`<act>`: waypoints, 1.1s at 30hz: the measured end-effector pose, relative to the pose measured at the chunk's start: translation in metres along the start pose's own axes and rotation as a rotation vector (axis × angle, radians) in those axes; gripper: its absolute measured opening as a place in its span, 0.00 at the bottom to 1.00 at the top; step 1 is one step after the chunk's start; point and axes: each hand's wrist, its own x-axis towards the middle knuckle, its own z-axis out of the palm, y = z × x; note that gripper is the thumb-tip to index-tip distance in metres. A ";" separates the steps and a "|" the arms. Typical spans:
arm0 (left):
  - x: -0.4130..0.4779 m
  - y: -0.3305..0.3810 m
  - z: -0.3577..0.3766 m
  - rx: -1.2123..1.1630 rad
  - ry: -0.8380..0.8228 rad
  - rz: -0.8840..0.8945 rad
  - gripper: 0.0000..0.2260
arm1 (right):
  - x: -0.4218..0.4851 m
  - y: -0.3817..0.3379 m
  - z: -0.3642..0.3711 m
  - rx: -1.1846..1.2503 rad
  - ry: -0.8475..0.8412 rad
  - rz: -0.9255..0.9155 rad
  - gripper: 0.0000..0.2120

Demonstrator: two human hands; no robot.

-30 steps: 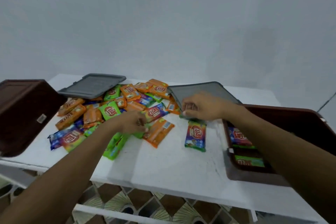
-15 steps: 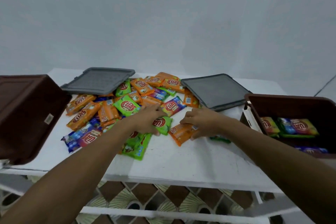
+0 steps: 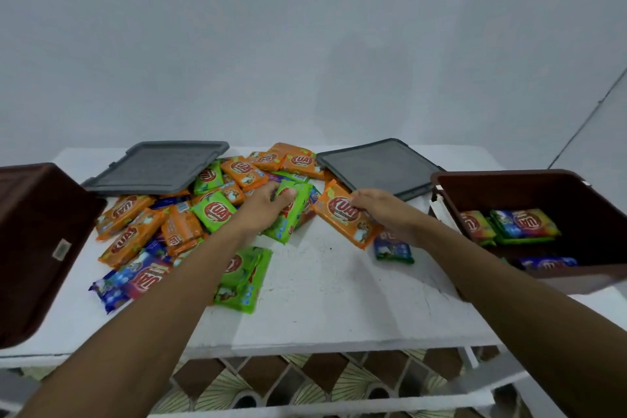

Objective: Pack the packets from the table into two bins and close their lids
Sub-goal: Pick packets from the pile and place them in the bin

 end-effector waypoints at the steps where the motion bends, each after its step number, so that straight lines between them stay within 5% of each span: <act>1: 0.003 0.003 0.001 -0.053 0.007 -0.028 0.33 | -0.002 -0.004 -0.004 -0.057 0.016 -0.018 0.12; 4: 0.007 0.020 0.008 -0.177 -0.015 -0.057 0.14 | -0.014 -0.018 -0.021 -0.091 0.054 -0.042 0.09; 7: 0.006 0.043 0.022 -0.132 -0.060 0.026 0.06 | -0.029 -0.026 -0.049 -0.010 0.054 -0.077 0.09; 15: 0.006 0.124 0.110 -0.050 -0.205 0.167 0.08 | -0.087 0.020 -0.173 0.058 0.146 -0.129 0.09; 19: 0.013 0.161 0.180 0.037 -0.287 0.244 0.08 | -0.109 0.063 -0.235 -0.170 0.129 -0.084 0.03; 27: 0.032 0.167 0.300 0.607 -0.665 0.219 0.05 | -0.092 0.135 -0.293 -0.765 -0.279 -0.035 0.09; 33: 0.033 0.147 0.325 0.970 -0.734 0.154 0.10 | -0.081 0.142 -0.287 -0.991 -0.422 -0.049 0.20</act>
